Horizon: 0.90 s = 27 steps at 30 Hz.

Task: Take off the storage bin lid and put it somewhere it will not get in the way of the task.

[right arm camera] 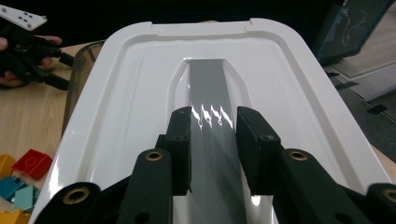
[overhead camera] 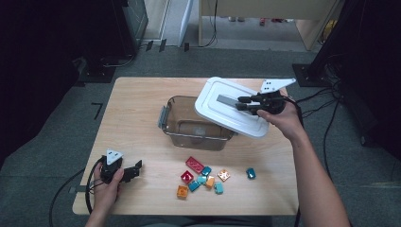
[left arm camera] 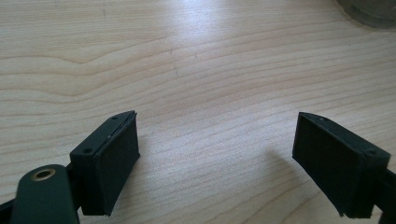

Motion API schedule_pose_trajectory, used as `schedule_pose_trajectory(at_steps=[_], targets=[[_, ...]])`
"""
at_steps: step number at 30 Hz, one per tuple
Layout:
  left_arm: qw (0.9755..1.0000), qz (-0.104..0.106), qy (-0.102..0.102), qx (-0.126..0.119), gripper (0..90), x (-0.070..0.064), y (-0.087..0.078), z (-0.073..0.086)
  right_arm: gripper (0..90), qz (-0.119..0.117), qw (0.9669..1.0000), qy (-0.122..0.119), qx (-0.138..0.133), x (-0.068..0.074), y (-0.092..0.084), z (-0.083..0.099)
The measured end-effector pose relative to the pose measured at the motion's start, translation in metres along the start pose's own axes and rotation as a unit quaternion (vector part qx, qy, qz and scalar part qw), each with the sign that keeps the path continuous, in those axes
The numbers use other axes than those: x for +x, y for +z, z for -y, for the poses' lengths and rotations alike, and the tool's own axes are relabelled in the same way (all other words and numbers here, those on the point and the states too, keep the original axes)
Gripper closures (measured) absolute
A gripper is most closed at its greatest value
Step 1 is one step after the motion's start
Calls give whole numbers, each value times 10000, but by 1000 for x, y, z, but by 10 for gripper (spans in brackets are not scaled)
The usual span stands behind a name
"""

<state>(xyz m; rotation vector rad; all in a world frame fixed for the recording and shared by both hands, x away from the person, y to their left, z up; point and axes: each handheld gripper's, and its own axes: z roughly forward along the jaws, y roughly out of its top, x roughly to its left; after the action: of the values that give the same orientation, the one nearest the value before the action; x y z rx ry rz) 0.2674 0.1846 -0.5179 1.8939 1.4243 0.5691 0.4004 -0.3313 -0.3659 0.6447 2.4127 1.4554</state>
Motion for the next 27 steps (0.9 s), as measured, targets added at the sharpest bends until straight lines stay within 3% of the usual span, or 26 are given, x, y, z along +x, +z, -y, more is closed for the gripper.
schedule_pose_trajectory(at_steps=[16, 22, 27], targets=[[10000, -15, 7, 0, 145, -1, 0, 0, 683, 697, 9967, 411, -56, -16, -33, 31], [10000, -20, 22, 12, 145, -1, 0, 0, 683, 995, 9934, 570, -57, -21, -39, 36], [10000, -17, 6, 0, 145, -1, 0, 0, 683, 1367, 9875, 787, -16, -26, -41, 40]])
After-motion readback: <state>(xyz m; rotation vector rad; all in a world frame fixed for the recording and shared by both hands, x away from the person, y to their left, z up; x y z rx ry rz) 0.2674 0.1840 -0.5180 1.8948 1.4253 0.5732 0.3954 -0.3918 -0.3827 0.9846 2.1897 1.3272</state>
